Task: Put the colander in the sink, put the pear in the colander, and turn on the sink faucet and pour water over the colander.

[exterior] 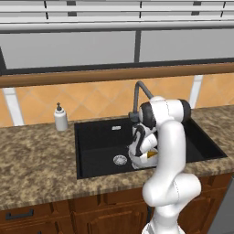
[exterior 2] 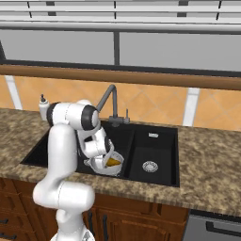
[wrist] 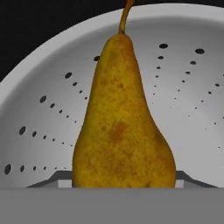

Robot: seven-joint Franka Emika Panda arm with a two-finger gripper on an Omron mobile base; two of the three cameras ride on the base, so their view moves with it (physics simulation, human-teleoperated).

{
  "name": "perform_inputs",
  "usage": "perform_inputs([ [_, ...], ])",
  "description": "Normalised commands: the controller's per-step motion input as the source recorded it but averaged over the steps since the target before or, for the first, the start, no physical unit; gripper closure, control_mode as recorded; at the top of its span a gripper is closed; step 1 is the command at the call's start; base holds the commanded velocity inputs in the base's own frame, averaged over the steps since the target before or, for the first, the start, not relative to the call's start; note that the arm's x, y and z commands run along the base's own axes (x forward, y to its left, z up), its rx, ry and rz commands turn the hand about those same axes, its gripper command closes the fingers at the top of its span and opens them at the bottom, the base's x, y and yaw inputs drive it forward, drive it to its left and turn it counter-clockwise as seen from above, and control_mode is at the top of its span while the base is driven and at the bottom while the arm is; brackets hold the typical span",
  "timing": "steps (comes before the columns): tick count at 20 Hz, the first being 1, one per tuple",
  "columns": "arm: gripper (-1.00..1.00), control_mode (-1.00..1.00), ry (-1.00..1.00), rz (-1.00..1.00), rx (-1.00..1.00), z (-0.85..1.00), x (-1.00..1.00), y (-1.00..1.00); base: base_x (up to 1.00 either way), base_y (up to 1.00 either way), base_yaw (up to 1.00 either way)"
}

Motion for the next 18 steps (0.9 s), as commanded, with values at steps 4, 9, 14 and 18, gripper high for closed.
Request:
perform_inputs([
  [4, -1.00, -1.00, -0.10, 0.00, 0.00, 0.04, -0.47, 0.00, 0.00, 0.00, 0.00],
  [9, -1.00, -1.00, -0.14, 0.00, 0.00, 0.51, -0.47, 0.01, 0.00, 0.00, 0.00],
  [14, -1.00, -1.00, -0.18, 0.00, 0.00, 0.98, -0.28, 0.10, 0.00, 0.00, 0.00],
  [18, -1.00, -1.00, -0.11, 0.00, 0.00, 0.98, -0.10, 0.39, 0.00, 0.00, 0.00],
])
